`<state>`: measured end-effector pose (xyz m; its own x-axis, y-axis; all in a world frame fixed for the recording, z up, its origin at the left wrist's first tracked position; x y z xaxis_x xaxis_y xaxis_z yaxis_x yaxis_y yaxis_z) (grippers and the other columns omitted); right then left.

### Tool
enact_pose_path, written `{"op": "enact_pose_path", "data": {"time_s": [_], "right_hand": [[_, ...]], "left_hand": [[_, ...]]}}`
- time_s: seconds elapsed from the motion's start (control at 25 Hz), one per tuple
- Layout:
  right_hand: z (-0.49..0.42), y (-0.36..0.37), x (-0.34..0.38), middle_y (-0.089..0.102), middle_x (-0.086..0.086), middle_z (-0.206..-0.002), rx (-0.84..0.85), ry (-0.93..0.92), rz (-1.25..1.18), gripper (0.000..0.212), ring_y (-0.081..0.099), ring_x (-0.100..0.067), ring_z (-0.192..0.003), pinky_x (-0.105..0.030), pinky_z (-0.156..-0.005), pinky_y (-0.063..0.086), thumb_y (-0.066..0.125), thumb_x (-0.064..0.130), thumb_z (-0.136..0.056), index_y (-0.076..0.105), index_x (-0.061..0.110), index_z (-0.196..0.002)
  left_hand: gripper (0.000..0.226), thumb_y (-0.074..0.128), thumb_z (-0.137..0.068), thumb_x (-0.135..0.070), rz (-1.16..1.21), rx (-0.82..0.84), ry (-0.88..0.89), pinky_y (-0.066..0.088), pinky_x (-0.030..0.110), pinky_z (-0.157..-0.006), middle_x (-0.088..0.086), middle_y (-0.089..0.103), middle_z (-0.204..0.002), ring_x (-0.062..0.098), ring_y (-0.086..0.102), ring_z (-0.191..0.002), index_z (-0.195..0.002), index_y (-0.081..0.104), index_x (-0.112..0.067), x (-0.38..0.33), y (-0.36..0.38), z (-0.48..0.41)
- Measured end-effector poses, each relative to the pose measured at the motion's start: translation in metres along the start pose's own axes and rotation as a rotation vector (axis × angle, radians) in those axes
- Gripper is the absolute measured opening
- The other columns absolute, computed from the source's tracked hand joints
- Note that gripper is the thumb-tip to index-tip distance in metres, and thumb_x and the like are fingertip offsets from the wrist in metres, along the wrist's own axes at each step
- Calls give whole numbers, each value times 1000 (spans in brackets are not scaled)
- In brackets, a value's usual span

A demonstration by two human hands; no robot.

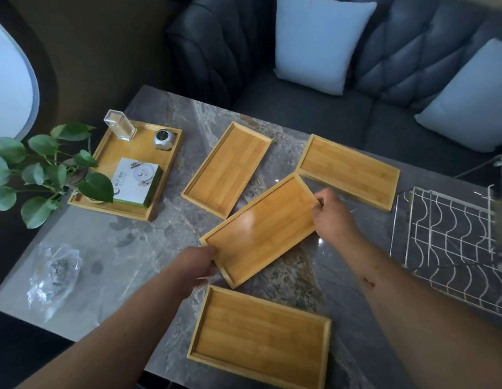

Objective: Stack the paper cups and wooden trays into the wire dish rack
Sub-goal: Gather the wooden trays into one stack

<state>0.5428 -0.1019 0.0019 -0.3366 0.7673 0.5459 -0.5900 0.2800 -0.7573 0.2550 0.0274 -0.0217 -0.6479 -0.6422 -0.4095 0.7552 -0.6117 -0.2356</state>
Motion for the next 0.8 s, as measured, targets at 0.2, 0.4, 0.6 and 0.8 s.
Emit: {"op": "enact_pose_path", "data": {"time_s": [0.2, 0.4, 0.6, 0.8], "right_hand": [[50, -21, -33, 67, 0, -108, -134, 7, -166, 21, 65, -23, -98, -35, -78, 50, 55, 20, -102, 59, 20, -122], [119, -24, -63, 73, -6, -112, -9, 144, -193, 42, 68, -23, -98, -34, -84, 52, 66, 16, -94, 61, 18, -136], [183, 4, -87, 73, 3, -93, 118, 248, -201, 18, 72, -22, -88, -44, -80, 61, 68, 10, -90, 62, 28, -88], [222, 26, -107, 69, 2, -81, 186, 347, -32, 17, 71, -24, -77, -45, -78, 62, 67, 27, -91, 56, 23, -78]], "left_hand": [[21, 71, -93, -16, -37, -132, 290, 59, 51, -91, 14, 69, -104, 30, 68, -95, -110, 62, -10, -10, 3, 17], [33, 67, -92, -23, -233, -105, 478, 61, 44, -76, 4, 72, -98, 23, 71, -87, -124, 62, -25, -1, -10, 40], [37, 70, -85, -34, -584, -214, 495, 49, 27, -61, -10, 69, -88, 12, 67, -78, -122, 67, -29, 35, -19, 49], [32, 64, -91, -40, -717, -229, 457, 58, 39, -86, -4, 72, -100, 23, 69, -94, -121, 65, -29, 76, -18, 49]]}}
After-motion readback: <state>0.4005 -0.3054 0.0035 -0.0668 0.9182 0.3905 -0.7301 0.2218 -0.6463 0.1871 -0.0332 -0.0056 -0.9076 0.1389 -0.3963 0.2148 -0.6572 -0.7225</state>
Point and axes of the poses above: each hand's wrist, its own z-axis away from the middle knuckle, its own y-axis out of the palm, x = y × z, the point moved 1 cm from there along -z, towards the middle knuckle
